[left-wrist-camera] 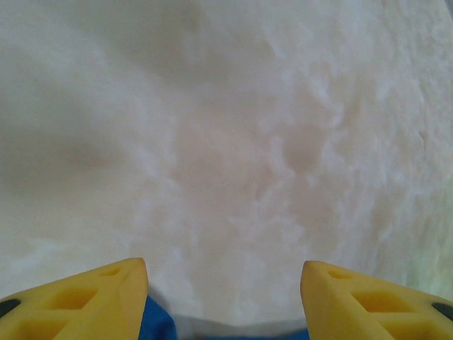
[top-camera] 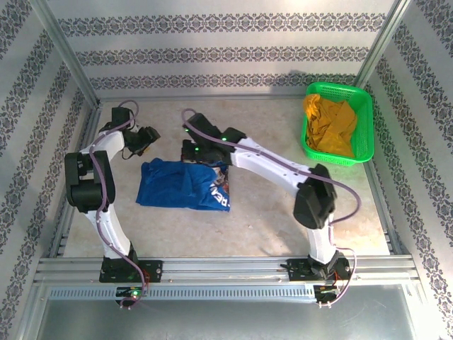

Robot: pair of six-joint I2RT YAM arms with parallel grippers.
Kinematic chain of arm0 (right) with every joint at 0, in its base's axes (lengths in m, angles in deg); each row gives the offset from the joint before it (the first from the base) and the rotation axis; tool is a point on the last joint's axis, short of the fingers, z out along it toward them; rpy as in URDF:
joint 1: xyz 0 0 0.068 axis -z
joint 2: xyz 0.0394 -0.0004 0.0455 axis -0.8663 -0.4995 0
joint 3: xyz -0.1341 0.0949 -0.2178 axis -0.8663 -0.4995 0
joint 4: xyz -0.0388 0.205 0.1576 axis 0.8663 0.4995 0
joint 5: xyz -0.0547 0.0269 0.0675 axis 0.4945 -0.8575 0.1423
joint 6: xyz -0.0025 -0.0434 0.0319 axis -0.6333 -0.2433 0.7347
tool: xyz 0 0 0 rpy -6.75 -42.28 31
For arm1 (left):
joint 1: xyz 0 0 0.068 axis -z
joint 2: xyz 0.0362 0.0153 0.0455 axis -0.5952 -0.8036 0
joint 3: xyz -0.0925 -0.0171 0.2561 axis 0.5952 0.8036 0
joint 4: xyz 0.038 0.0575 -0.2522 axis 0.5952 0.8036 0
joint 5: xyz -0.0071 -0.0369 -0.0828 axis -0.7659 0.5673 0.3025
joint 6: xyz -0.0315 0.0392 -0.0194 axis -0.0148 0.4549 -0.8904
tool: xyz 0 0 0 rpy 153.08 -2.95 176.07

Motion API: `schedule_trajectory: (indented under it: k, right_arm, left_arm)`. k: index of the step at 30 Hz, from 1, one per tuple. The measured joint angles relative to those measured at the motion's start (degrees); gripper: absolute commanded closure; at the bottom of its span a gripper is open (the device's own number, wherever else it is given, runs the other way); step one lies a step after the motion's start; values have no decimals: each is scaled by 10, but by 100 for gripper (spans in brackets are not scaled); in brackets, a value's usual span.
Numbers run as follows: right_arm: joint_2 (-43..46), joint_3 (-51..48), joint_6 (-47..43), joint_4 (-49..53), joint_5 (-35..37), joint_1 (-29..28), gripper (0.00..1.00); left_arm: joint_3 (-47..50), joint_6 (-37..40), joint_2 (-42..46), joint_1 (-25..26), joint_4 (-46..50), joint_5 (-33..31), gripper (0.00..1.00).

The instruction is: Fold the inside-out t-shirt

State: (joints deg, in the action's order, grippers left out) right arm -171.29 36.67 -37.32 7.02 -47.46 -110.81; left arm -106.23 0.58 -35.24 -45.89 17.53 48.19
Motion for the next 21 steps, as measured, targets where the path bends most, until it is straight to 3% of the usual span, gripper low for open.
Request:
schedule_trajectory:
  k: [1,3,4,6,9,11,14,17,21]
  right_arm:
    - [-33,42,2,6,-1,-6,97]
    - [-102,131,7,17,-7,-16,57]
    - [-145,186,9,22,-14,-21,48]
    - [-229,303,12,34,-29,-28,40]
    - [-341,462,15,63,-53,-35,36]
    - [-361,492,12,84,-65,-37,35]
    - [-318,434,-4,94,-75,-31,35]
    - [-184,251,-28,71,-74,-7,35]
    - [7,17,-33,-1,-71,78,35]
  left_arm:
    - [-8,0,-9,-7,1,2,40]
    - [-24,0,-25,-17,4,6,40]
    - [-34,0,-33,-21,7,8,40]
    - [-50,0,-41,-27,15,11,40]
    - [-71,1,-45,-36,24,15,40]
    - [-84,0,-45,-47,28,19,40]
    - [-97,0,-45,-64,28,23,40]
    - [-88,0,-35,-69,28,24,40]
    - [-12,0,34,-46,29,28,40]
